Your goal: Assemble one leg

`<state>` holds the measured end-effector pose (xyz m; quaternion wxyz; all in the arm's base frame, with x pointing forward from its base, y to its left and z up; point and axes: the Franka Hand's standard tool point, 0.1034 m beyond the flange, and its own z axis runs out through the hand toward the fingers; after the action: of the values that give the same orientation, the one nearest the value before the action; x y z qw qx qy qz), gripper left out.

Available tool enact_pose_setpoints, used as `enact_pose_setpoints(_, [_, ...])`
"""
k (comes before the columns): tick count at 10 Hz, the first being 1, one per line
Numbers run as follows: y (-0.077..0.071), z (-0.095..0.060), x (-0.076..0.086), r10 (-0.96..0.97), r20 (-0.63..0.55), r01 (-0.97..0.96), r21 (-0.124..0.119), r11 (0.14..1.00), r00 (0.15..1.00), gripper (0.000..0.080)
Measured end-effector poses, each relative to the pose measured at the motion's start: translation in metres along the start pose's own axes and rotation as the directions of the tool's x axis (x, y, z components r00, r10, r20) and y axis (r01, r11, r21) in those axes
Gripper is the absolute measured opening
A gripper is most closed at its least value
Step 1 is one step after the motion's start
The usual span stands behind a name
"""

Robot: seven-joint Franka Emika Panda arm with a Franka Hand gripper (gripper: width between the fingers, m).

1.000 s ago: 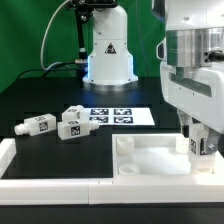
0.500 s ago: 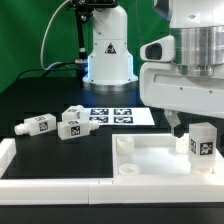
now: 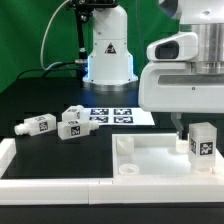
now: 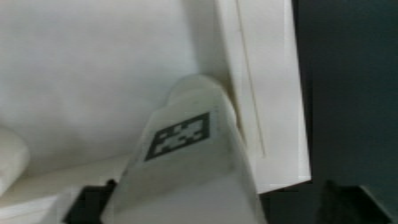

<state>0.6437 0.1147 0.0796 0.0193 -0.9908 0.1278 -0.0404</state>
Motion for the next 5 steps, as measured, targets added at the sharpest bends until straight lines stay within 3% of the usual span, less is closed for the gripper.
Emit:
enact_pose_setpoints(1, [0.0002, 0.0, 0.0001, -0.001, 0.0, 0.001, 0.0, 1.0, 1.0, 0.0404])
enact_pose_setpoints(2, [0.0002, 0.0002, -0.0001, 0.049, 0.001, -0.049, 0.001, 0.999, 0.999, 0.0404])
enact_pose_setpoints(3, [0.0019, 0.0005, 0.0001, 0.13, 0.001, -0.13, -0.002, 0.992, 0.992, 0.0286])
enact_pose_setpoints(5, [0.0028, 0.0007, 0.0003, 0.296, 0.0, -0.296, -0.003, 0.955, 0.955, 0.0286])
